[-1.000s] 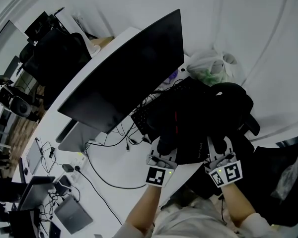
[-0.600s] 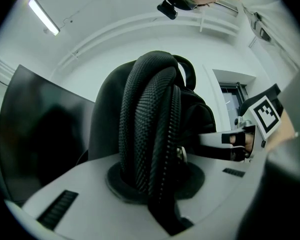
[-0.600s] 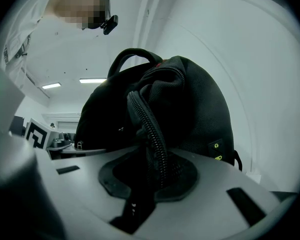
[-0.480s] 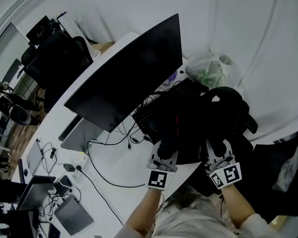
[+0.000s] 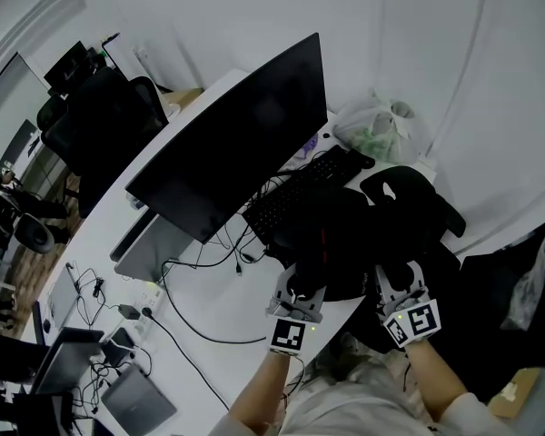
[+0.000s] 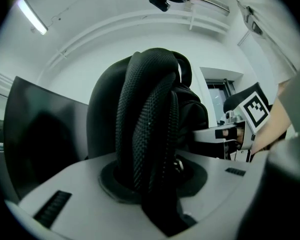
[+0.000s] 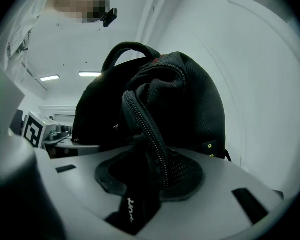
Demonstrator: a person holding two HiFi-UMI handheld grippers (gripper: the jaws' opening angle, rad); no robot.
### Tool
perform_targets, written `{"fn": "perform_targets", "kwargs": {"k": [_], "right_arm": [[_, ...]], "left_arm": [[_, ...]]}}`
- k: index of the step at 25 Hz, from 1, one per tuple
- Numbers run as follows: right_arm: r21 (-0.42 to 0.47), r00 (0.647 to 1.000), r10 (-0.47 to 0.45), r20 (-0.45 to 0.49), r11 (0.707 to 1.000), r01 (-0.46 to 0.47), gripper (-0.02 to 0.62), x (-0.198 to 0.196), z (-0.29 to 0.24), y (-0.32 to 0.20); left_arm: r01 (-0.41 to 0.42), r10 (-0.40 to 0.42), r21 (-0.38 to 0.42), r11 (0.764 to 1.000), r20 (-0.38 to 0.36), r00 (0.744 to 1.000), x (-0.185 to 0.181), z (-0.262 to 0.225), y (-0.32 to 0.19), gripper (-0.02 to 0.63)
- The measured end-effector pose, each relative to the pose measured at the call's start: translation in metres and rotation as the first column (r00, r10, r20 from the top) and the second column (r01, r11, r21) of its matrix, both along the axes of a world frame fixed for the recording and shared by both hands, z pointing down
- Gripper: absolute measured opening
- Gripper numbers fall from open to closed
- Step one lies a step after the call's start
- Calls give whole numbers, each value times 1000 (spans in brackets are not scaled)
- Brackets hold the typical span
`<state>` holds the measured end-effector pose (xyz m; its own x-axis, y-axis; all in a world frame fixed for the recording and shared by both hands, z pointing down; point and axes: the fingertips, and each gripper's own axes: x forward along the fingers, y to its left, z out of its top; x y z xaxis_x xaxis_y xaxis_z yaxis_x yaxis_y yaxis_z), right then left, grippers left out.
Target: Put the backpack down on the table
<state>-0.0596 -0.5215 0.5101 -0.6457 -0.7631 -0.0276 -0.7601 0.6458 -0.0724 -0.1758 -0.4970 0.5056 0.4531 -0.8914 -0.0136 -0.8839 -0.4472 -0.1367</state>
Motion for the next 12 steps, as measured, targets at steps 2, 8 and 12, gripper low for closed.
{"fn": "perform_targets", "kwargs": {"k": [2,8,12], "right_arm": [[0,1000,14,-18,1000,-14,112,1,2,6],[4,998,40,-52,999,-40,150,8,7,25],[1,997,44,-68,999,-44,175,14,12,35]], "left_arm": [[-17,17,3,1000,20,1000,1,2,6,101],[-60,61,-9,998,24,998,2,11,23,120],[-69,69,-29,997,30,997,1,19,34,163]]}}
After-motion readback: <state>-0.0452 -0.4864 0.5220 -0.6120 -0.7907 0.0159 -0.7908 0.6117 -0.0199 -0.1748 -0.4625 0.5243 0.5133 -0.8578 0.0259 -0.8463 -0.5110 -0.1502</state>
